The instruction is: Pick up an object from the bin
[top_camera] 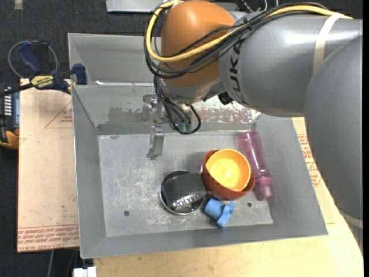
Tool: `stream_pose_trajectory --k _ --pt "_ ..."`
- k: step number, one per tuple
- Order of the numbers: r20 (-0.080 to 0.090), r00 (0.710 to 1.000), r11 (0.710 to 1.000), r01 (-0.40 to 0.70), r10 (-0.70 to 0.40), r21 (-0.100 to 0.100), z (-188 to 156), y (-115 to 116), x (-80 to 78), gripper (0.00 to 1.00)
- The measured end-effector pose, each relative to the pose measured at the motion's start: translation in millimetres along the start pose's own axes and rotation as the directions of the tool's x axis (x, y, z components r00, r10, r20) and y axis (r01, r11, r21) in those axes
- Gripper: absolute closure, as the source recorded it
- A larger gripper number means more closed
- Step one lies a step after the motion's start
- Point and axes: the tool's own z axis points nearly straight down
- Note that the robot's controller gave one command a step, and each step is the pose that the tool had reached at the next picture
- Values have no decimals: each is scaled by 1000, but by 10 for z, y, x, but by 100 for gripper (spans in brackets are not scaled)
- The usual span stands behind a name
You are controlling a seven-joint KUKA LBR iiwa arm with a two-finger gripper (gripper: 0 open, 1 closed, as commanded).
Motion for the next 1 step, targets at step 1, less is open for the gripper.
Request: stream_pose_trajectory --k 1 --pt "-16 1000 1000 -16 16 3 981 -543 202 0"
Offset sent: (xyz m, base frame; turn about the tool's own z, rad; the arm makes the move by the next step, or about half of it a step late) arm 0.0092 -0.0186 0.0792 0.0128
